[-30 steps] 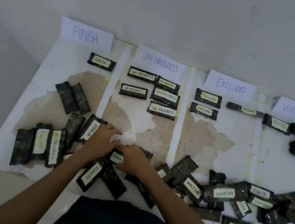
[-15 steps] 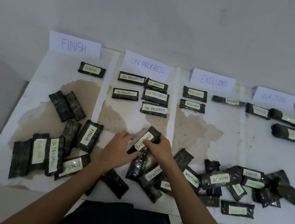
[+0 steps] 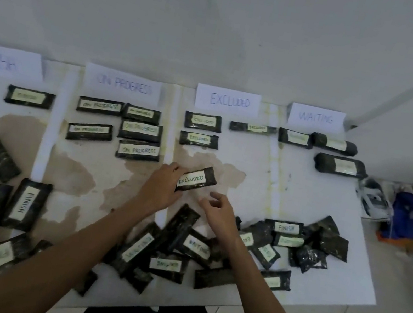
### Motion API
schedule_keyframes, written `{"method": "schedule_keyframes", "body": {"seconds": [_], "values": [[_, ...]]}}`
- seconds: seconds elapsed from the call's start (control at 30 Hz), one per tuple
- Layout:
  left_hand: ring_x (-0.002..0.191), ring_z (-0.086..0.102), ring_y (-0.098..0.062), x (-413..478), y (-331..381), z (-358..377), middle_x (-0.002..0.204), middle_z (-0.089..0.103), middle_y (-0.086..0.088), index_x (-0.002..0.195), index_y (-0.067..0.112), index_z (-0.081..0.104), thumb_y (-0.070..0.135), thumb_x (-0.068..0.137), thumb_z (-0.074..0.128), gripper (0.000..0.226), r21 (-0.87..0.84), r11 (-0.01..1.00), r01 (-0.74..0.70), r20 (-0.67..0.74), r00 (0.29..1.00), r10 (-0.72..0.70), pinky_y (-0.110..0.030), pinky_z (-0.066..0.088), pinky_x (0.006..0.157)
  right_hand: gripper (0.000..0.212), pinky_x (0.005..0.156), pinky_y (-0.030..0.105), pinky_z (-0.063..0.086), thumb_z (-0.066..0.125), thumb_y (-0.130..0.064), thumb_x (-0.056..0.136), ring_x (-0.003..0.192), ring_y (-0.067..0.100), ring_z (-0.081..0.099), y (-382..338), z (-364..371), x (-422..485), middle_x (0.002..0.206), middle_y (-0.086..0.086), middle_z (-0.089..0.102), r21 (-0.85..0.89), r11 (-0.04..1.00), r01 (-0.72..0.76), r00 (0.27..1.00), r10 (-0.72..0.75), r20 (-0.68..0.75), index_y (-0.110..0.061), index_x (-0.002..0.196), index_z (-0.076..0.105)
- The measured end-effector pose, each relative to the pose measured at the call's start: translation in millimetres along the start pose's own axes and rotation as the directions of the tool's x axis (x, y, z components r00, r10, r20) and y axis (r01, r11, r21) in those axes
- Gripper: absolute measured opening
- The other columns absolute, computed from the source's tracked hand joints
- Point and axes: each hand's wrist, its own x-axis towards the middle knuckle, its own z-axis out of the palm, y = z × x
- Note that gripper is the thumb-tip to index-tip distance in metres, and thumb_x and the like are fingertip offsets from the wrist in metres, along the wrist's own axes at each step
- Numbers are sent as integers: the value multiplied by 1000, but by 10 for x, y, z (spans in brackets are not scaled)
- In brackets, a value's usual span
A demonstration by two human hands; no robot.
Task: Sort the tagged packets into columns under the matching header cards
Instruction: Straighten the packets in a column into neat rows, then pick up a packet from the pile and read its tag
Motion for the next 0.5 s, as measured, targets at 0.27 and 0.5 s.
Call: {"method": "schedule_keyframes", "body": {"seconds": [0.27, 0.5], "values": [[103, 51, -32, 1237, 543, 473, 115, 54, -14, 126, 9, 51, 10, 75, 67, 53, 118, 989, -84, 17, 996, 83, -42, 43, 87, 42, 98, 43, 40, 64, -35, 82, 118, 31, 39, 458, -769, 438, 124, 10, 47, -543, 819, 186, 981, -182, 62, -17, 119, 56], [113, 46, -31, 1959, 709, 676, 126, 51, -12, 132, 11, 47, 14, 78, 71, 59, 151, 987, -48, 11, 999, 47, -42, 38, 97, 49, 93, 37, 34, 45, -41, 74, 104, 32, 48, 631, -859, 691, 109, 10, 57, -622, 716, 317, 941, -322, 108, -12, 109, 62]]}}
